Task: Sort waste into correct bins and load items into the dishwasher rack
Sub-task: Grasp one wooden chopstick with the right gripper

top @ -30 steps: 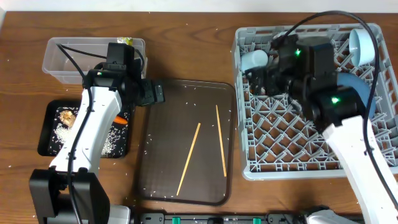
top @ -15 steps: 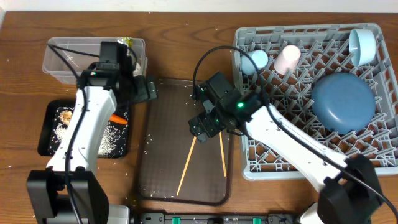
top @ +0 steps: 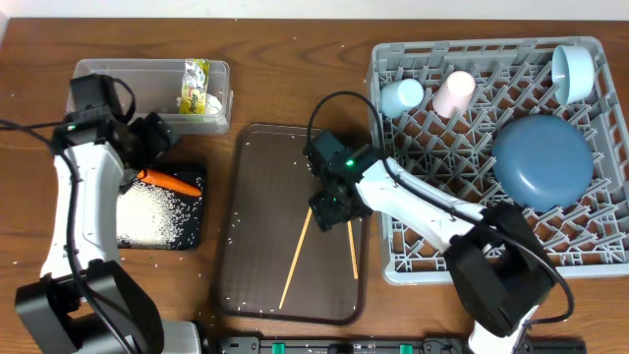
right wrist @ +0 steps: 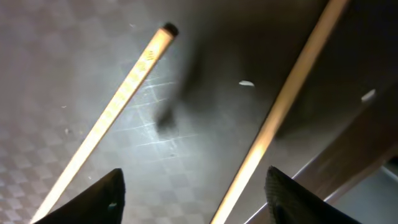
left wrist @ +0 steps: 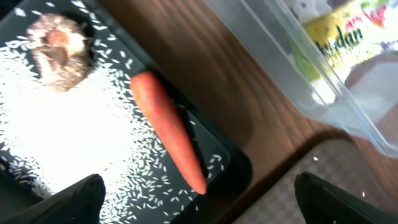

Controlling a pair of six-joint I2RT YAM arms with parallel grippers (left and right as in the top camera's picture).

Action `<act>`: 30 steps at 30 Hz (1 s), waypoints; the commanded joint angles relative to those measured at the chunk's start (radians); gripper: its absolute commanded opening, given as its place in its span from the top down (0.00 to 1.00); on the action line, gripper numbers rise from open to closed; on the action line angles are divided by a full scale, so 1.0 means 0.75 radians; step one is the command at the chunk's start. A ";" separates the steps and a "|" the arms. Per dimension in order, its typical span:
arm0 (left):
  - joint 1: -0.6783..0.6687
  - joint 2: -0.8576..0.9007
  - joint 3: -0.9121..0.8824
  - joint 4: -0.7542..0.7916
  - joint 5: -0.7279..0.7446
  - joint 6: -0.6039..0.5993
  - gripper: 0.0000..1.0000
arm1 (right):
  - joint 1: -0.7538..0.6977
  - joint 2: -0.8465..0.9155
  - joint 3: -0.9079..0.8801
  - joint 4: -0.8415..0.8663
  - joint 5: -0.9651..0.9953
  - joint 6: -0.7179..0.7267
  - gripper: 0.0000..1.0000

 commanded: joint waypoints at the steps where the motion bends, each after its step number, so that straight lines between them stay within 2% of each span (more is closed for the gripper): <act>1: 0.030 -0.007 -0.006 -0.006 -0.016 -0.026 0.02 | -0.021 -0.007 0.004 -0.016 0.043 0.143 0.39; 11: 0.035 -0.007 -0.006 -0.006 -0.016 -0.027 0.02 | -0.054 0.091 0.007 -0.051 0.026 0.187 0.42; 13: 0.035 -0.007 -0.006 -0.006 -0.016 -0.026 0.02 | -0.060 0.108 0.010 -0.053 0.000 0.181 0.45; 22: 0.035 -0.007 -0.006 -0.006 -0.016 -0.026 0.02 | -0.061 0.151 0.017 -0.071 -0.074 0.064 0.73; 26: 0.035 -0.007 -0.006 -0.006 -0.016 -0.026 0.02 | -0.060 0.158 0.022 -0.072 -0.089 0.046 0.98; 30: 0.035 -0.007 -0.006 -0.006 -0.016 -0.027 0.02 | -0.067 0.158 0.023 -0.073 -0.090 0.045 0.99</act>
